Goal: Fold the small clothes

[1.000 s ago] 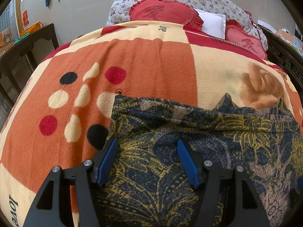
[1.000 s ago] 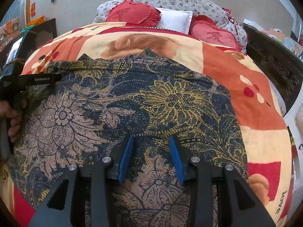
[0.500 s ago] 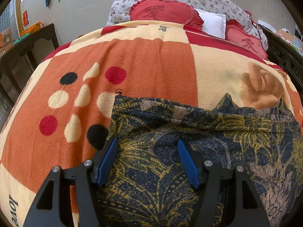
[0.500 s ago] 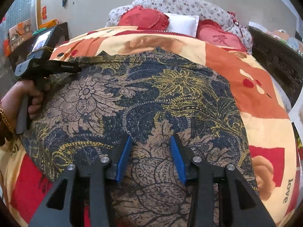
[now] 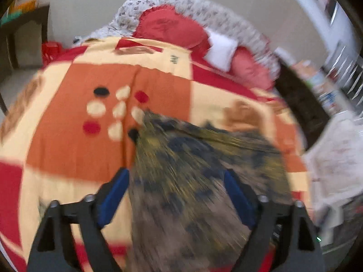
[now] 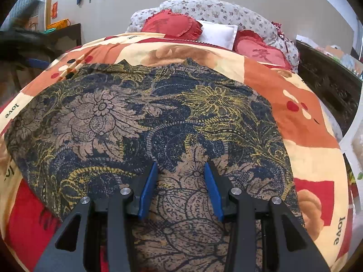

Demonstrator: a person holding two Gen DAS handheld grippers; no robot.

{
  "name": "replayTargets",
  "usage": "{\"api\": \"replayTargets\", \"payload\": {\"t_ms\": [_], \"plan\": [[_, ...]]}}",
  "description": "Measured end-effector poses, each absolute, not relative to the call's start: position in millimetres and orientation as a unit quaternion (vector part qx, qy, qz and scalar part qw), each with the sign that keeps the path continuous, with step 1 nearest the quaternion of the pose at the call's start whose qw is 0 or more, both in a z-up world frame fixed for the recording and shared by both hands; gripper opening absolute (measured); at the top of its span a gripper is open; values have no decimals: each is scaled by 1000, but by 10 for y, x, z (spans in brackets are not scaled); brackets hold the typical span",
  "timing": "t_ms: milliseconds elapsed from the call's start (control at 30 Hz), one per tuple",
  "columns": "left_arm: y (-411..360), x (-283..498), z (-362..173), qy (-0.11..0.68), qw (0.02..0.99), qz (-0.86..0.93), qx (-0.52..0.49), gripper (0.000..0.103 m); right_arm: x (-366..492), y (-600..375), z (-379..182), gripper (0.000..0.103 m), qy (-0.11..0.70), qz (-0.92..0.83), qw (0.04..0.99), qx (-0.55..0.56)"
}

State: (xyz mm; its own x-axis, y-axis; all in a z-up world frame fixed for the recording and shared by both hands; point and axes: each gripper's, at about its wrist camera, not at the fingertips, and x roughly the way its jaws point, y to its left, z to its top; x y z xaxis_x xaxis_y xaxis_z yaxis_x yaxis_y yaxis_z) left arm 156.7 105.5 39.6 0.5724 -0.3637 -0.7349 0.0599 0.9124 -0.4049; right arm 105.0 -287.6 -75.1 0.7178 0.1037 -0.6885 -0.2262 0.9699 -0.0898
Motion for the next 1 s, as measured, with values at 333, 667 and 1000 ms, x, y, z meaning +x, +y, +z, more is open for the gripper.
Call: {"api": "replayTargets", "payload": {"t_ms": [333, 667, 1000], "plan": [[1022, 400, -483, 458, 771, -190, -399, 88, 1047, -2867, -747, 44, 365, 89, 923, -84], [1289, 719, -730, 431, 748, -136, -486, 83, 1044, -2866, -748, 44, 365, 90, 923, -81], [1243, 710, -616, 394, 753, -183, -494, 83, 1048, -2878, -747, 44, 365, 94, 923, -76]]}}
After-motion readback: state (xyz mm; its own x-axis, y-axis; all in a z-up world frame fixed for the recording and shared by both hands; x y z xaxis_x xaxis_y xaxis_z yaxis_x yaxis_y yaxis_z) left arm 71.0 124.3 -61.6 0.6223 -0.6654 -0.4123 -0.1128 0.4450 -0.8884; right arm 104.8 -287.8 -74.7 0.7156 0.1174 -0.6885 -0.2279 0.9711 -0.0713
